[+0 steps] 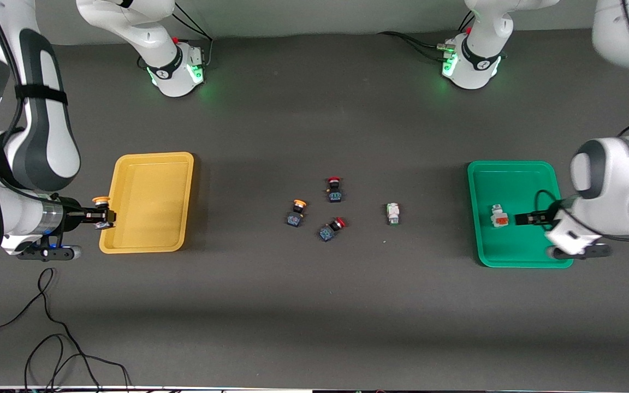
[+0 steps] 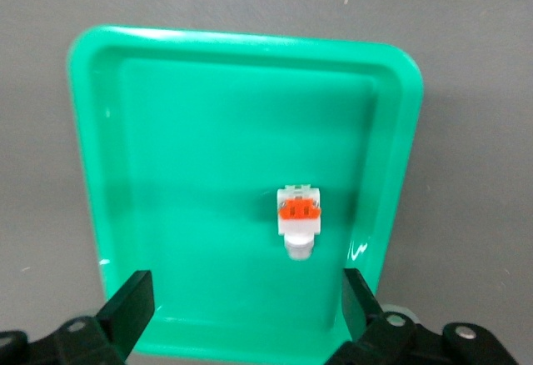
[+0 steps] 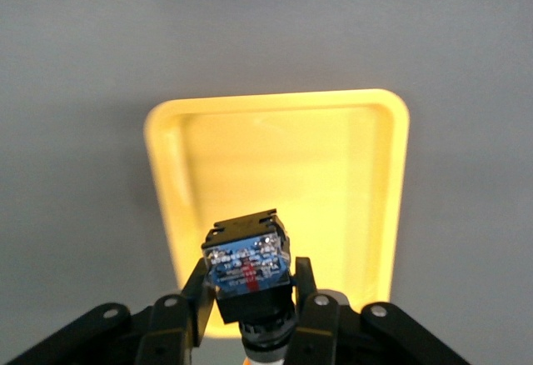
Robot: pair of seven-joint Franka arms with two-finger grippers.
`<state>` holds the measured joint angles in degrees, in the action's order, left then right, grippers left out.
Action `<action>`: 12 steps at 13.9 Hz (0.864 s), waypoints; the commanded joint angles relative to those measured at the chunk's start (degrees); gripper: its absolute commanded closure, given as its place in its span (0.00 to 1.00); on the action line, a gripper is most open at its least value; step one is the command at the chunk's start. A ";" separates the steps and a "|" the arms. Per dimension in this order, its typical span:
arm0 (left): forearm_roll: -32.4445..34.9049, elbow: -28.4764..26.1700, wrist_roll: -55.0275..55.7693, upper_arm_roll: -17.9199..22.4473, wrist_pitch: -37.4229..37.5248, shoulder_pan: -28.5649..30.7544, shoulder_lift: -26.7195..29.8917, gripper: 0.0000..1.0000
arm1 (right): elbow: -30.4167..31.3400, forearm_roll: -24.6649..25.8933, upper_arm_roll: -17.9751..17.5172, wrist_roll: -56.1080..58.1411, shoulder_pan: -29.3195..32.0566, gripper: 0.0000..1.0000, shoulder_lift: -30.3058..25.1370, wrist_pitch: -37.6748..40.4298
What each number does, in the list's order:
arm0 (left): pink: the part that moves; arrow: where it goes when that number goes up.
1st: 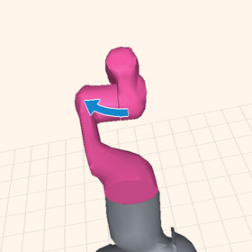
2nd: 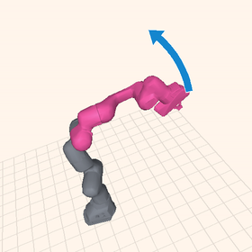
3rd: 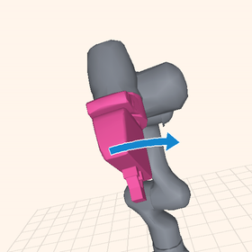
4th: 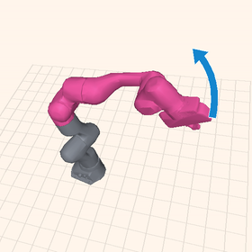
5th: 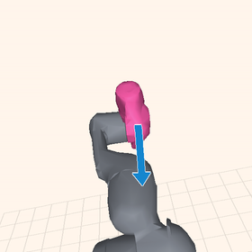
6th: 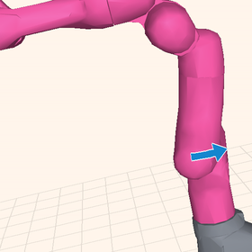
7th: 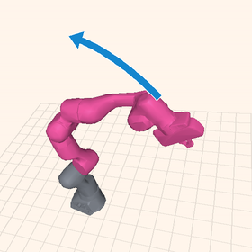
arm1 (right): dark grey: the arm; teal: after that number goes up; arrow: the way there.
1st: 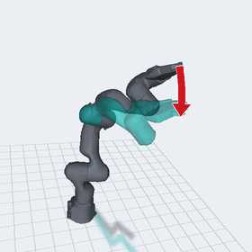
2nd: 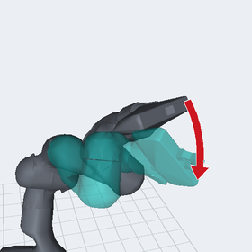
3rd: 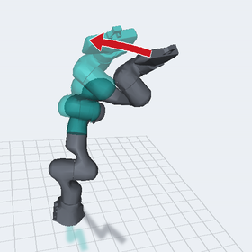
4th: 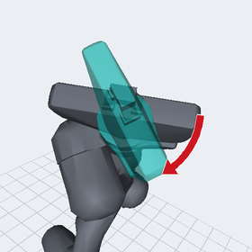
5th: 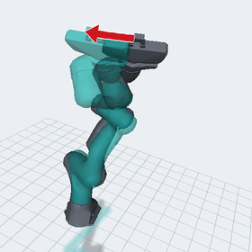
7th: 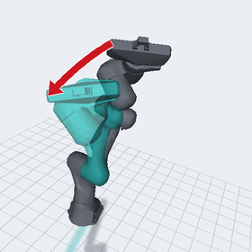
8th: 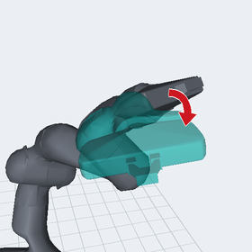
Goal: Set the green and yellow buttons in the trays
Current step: 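Open the right gripper over the yellow tray while the left gripper withdraws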
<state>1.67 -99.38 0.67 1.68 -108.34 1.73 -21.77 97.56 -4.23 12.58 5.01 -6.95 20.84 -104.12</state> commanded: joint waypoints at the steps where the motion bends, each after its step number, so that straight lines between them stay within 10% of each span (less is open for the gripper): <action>1: -0.26 7.34 -1.73 -1.06 7.17 0.39 0.59 0.00 | 16.11 -1.39 2.62 5.88 -0.70 1.00 -4.74 -14.39; 5: -0.35 10.17 3.69 -2.99 7.01 -5.83 1.21 0.00 | 30.30 -1.48 2.72 7.47 -0.70 1.00 -3.01 -36.38; 10: -0.26 9.56 24.43 -5.29 1.04 -18.23 -1.16 0.00 | 30.76 -1.48 2.63 7.47 -0.70 1.00 2.89 -44.32; 12: -0.26 7.55 30.94 -5.28 -2.73 -22.80 -2.48 0.00 | 30.67 -1.48 2.63 7.38 -0.87 0.02 2.64 -44.07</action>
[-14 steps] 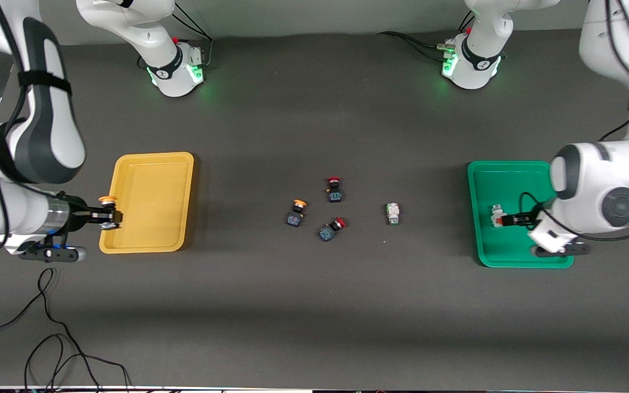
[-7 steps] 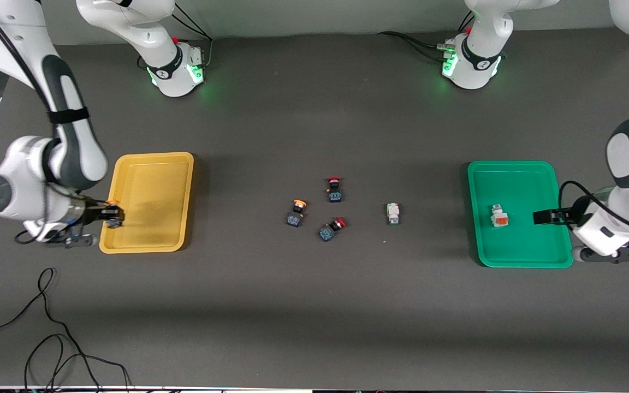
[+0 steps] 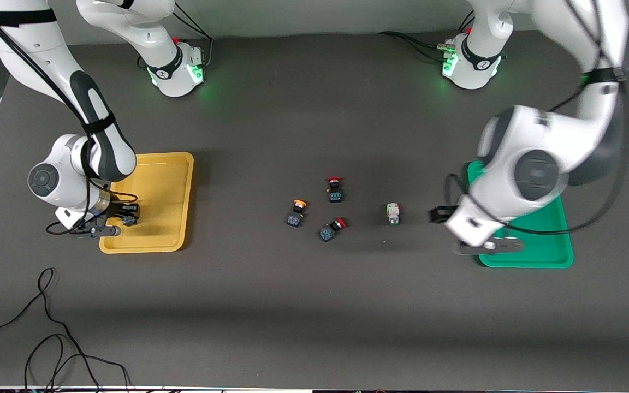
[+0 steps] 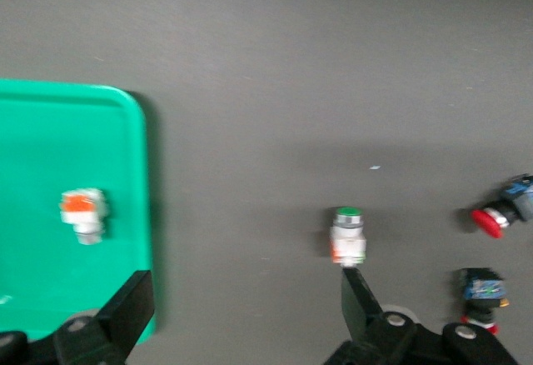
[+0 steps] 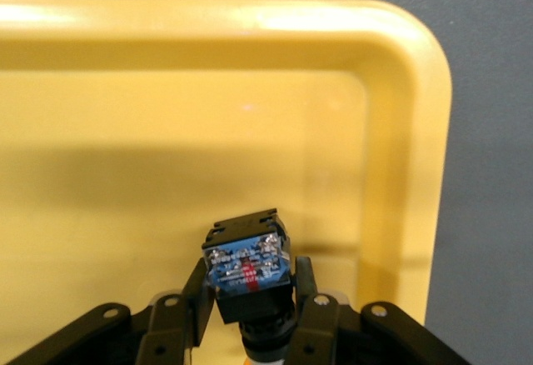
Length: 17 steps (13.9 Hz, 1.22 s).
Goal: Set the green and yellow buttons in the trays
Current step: 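Grasp the green-cap white button with the left gripper while the right gripper returns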
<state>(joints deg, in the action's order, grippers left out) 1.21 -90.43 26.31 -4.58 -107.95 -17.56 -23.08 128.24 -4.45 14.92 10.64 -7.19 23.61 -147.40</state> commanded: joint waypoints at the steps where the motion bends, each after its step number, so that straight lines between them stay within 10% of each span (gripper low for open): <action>1: 0.19 -4.20 7.07 0.98 -6.11 -5.45 -1.27 0.00 | -0.01 -1.27 0.28 1.58 -0.81 0.00 -1.18 -0.09; 6: 0.37 -19.24 11.49 0.98 -25.26 -9.16 -3.10 0.00 | -1.41 -1.27 0.37 1.22 -0.81 0.00 -8.12 9.74; 12: 0.46 -20.14 11.57 1.07 -30.48 -9.68 -8.56 0.01 | -15.79 -1.27 -0.50 -5.70 -1.42 0.00 -13.50 33.37; 17: 0.46 -19.96 12.45 0.98 -30.13 -9.42 -8.92 0.58 | -28.12 -1.44 -0.59 -23.62 -11.24 0.00 -9.73 40.35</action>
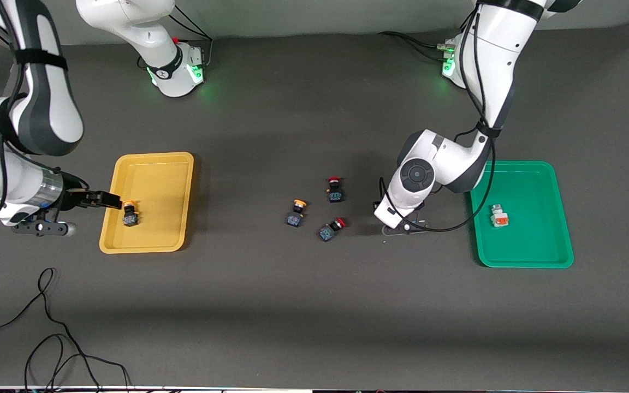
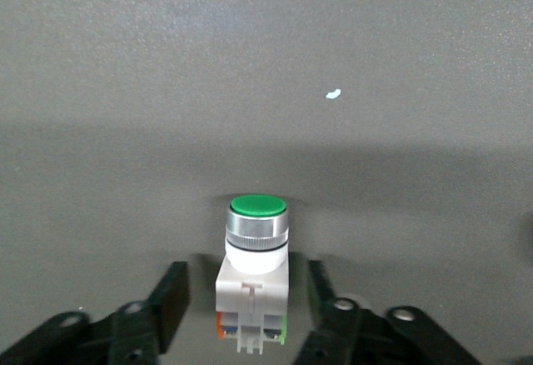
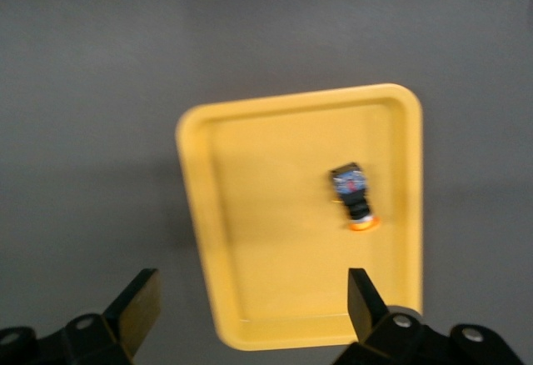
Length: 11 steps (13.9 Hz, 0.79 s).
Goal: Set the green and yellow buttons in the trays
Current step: 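Grasp the green-cap white button with the left gripper while the right gripper returns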
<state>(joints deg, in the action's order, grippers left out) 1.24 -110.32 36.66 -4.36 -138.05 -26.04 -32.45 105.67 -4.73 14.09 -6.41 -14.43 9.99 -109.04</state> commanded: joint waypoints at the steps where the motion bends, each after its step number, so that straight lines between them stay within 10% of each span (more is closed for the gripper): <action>1: 0.43 0.10 2.79 0.76 0.15 -1.03 0.37 0.66 | -7.74 -1.77 0.24 -11.03 -6.38 0.00 5.46 1.99; 11: -2.99 11.69 0.79 0.93 24.20 4.15 12.13 0.78 | -28.86 -8.98 0.15 -40.86 -23.09 0.00 28.75 -2.65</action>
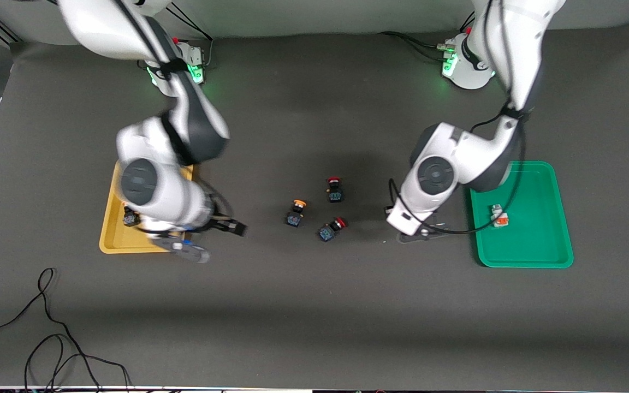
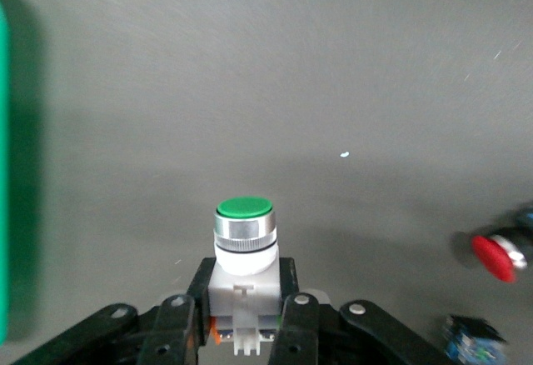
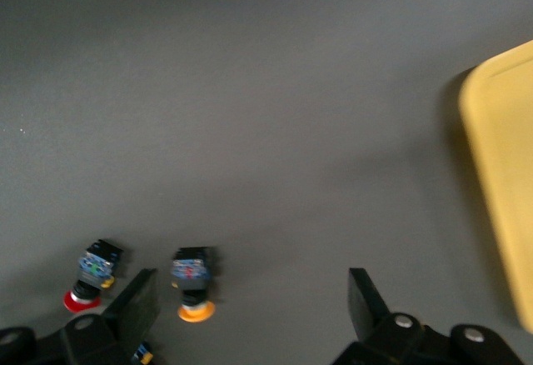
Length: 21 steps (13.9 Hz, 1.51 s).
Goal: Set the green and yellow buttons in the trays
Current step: 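Carry the green-cap button toward the green tray while the right gripper grasps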
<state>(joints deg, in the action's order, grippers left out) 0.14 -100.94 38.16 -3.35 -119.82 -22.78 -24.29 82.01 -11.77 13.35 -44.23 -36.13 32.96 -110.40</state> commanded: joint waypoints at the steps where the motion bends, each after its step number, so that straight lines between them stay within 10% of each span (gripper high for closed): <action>1: -2.94 3.54 -2.72 -0.07 8.78 2.55 5.37 0.78 | -5.20 -2.11 0.89 -4.54 -2.53 0.00 7.19 -3.40; 7: -4.89 5.66 -19.23 0.45 22.07 14.24 11.36 0.79 | -5.11 -2.20 0.89 -9.56 -9.21 0.00 15.99 -12.12; 15: 0.04 2.25 -52.11 0.63 19.21 36.83 12.07 0.80 | -2.74 -2.03 0.89 -9.47 -13.34 0.00 18.46 -12.83; 16: 0.65 -0.55 -53.79 0.54 15.62 38.32 12.07 0.80 | -2.39 -1.85 0.97 -9.39 -13.43 0.13 18.46 -12.91; 18: 1.27 -7.40 -58.18 0.63 6.75 40.53 12.07 0.80 | -2.39 -1.50 0.97 -9.30 -13.44 1.00 18.55 -12.91; 21: 1.45 -17.33 -60.22 0.54 -6.08 41.33 11.98 0.80 | -2.47 -1.59 1.24 -9.47 -13.09 1.00 17.41 -12.48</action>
<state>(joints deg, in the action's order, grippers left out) 0.71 -111.18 -20.81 -1.94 -118.82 18.25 -14.16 79.49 -12.62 13.46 -53.17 -48.55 51.38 -123.32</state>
